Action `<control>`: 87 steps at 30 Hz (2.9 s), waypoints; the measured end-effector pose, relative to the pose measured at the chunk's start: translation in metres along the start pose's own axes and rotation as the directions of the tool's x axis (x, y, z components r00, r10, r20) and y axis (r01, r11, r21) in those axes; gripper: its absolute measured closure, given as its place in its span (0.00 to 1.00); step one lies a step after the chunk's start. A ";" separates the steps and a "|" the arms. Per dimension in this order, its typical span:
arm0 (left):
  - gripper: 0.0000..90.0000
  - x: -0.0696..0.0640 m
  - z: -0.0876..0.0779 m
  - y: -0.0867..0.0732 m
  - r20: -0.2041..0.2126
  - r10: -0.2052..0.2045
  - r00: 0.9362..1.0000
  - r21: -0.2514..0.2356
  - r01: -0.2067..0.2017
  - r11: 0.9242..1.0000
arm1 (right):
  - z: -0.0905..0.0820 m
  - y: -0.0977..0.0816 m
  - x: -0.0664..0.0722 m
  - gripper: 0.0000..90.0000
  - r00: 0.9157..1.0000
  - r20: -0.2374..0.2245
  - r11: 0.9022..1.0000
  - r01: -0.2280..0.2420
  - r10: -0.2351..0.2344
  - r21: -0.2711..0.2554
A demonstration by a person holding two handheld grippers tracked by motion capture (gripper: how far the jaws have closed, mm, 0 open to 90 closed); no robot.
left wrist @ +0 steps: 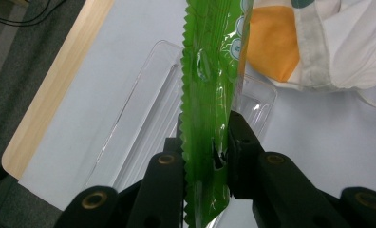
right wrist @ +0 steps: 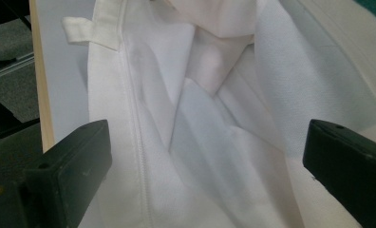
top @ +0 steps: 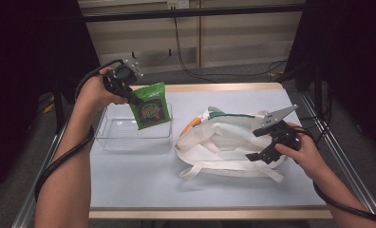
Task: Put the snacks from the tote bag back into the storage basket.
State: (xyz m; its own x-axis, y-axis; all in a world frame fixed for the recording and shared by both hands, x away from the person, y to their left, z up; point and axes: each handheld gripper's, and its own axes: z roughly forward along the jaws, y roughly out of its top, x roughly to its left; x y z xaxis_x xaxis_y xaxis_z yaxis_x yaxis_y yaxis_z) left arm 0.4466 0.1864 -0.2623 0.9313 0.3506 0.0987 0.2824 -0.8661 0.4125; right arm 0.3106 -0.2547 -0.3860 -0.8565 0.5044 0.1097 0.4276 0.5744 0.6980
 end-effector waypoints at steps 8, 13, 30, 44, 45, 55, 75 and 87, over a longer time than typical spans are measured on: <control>0.87 0.001 0.001 -0.006 0.004 0.009 1.000 0.008 -0.009 1.000 | 0.001 0.000 0.000 0.02 1.000 -0.005 1.000 0.002 -0.002 0.001; 0.87 0.002 0.001 -0.009 0.010 0.006 1.000 0.008 -0.006 1.000 | 0.001 0.001 0.000 0.02 1.000 -0.004 1.000 0.006 -0.006 0.004; 0.87 0.002 0.004 -0.015 0.013 0.017 1.000 0.020 -0.018 1.000 | 0.001 0.001 0.000 0.02 1.000 -0.013 1.000 0.006 -0.006 0.005; 0.87 0.000 0.012 -0.017 0.030 0.022 0.999 0.024 -0.023 0.999 | 0.001 0.002 0.001 0.02 1.000 -0.007 1.000 0.007 -0.007 0.002; 0.86 0.000 0.012 -0.017 0.029 0.038 0.999 0.036 -0.039 0.999 | 0.000 0.001 0.001 0.02 1.000 -0.006 1.000 0.005 -0.005 0.003; 0.86 -0.004 0.015 -0.016 0.050 0.042 0.998 0.034 -0.044 0.998 | 0.000 0.002 0.001 0.02 1.000 -0.011 1.000 0.006 -0.006 -0.005; 0.85 -0.007 0.024 -0.024 0.075 0.054 0.996 0.035 -0.057 0.998 | 0.001 0.003 0.001 0.02 1.000 -0.008 1.000 0.005 -0.005 -0.009; 0.85 -0.009 0.032 -0.026 0.090 0.069 0.994 0.039 -0.072 0.997 | 0.002 0.003 0.001 0.02 1.000 -0.007 1.000 0.010 -0.010 -0.010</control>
State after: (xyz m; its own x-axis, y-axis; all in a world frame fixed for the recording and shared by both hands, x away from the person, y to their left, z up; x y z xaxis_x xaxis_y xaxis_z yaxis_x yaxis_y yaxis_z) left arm 0.4388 0.1941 -0.3030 0.9654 0.2569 0.0451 0.2229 -0.9024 0.3688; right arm 0.3114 -0.2510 -0.3855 -0.8628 0.4940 0.1075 0.4162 0.5733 0.7058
